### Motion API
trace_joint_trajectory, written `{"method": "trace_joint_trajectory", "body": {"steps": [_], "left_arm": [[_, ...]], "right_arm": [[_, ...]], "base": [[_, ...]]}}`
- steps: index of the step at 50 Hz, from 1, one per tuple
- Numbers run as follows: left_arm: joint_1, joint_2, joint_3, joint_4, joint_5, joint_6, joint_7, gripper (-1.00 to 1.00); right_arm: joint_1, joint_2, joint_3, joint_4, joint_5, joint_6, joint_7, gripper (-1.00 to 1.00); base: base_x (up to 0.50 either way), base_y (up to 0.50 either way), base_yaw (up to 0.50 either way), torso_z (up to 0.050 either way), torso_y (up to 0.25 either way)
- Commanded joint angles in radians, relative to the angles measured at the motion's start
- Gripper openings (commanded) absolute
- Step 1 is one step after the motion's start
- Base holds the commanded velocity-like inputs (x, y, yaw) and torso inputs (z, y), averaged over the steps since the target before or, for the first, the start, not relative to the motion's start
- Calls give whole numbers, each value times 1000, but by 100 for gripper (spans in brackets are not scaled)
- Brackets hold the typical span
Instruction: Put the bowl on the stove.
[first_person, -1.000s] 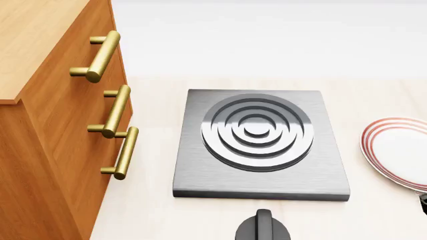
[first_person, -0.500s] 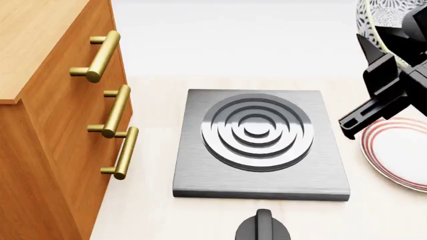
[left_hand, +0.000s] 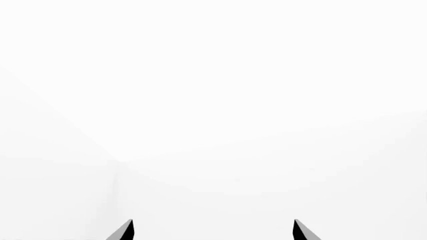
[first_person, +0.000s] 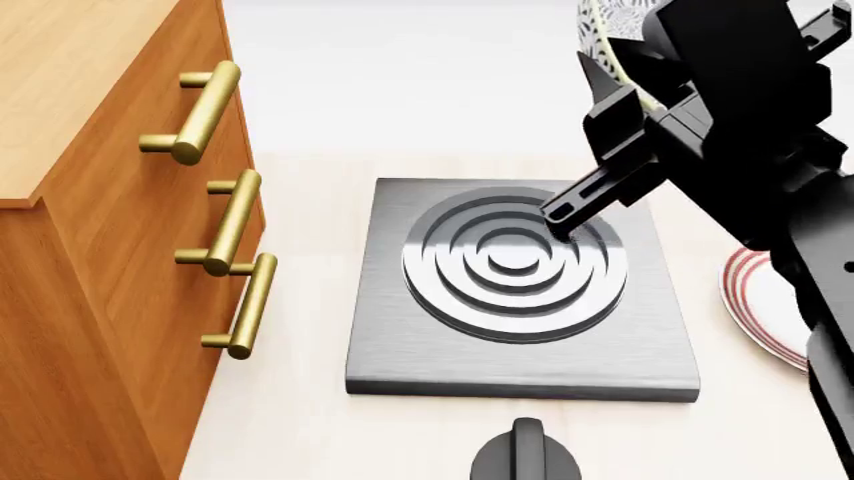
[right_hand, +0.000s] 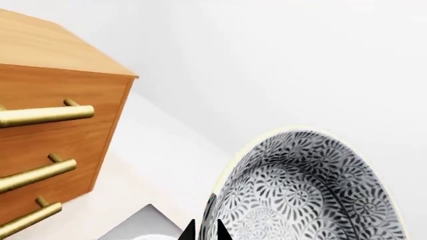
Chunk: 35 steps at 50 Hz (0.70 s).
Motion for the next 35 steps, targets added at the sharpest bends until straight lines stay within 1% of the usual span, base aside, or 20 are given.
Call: {"method": "trace_joint_trajectory", "body": {"steps": [1, 23, 35], "left_arm": [[-14, 27, -1, -19, 15, 33, 36, 100], [-7, 26, -5, -20, 16, 36, 34, 100], [-47, 52, 40, -23, 25, 25, 52, 100]], "right_arm": [[-27, -66, 8, -12, -22, -41, -8, -100], [-51, -59, 25, -43, -3, -32, 6, -100], [-19, -89, 16, 50, -25, -78, 0, -100]], "base": [[0, 0, 0, 0, 0], [0, 0, 0, 0, 0], [0, 0, 0, 0, 1]]}}
